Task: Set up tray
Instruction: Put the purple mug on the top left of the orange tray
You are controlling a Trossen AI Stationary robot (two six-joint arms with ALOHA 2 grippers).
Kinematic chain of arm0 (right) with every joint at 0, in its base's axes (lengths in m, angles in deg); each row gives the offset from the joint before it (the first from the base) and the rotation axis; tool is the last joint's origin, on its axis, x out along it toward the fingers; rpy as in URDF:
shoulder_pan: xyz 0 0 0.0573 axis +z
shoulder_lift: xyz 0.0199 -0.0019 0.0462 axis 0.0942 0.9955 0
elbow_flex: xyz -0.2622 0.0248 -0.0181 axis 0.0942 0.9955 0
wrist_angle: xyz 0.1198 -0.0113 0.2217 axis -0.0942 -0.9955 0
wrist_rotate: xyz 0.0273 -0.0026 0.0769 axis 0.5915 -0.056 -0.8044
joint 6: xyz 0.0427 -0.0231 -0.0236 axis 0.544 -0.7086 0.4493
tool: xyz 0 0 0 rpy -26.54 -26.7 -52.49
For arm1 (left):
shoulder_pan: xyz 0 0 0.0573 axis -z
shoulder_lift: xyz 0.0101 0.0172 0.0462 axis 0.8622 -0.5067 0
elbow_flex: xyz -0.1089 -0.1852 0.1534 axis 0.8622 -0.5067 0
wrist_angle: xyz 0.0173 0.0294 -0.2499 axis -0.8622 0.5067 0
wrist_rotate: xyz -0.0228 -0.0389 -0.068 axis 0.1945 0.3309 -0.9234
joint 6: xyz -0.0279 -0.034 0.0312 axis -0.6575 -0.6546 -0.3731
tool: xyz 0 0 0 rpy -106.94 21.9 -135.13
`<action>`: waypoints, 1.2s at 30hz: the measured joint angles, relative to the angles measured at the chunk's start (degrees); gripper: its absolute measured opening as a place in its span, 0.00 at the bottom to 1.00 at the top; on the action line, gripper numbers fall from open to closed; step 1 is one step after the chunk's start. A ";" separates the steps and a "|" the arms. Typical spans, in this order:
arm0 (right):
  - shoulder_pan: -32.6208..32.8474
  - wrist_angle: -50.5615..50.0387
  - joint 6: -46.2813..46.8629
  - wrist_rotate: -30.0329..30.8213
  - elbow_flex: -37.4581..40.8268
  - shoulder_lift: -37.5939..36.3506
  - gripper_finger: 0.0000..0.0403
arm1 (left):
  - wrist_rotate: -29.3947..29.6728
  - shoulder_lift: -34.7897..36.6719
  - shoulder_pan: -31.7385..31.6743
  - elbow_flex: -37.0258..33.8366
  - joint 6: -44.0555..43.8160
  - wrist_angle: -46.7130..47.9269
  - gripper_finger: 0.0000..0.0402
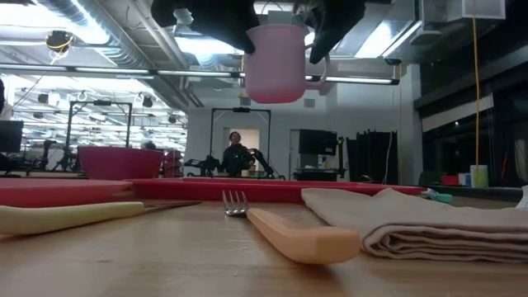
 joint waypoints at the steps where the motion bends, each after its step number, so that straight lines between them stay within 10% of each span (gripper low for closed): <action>1: 0.12 0.00 0.02 0.02 0.00 0.00 0.15 | -0.25 0.00 -0.15 -0.01 0.00 0.00 0.35; 20: 0.33 0.32 -0.60 -0.46 0.00 0.00 0.15 | -8.68 0.00 -1.08 -0.03 4.26 0.20 0.02; 36: 0.31 0.72 -1.66 -0.38 0.02 0.00 0.21 | -8.48 -0.02 -1.10 -0.08 5.62 3.02 0.01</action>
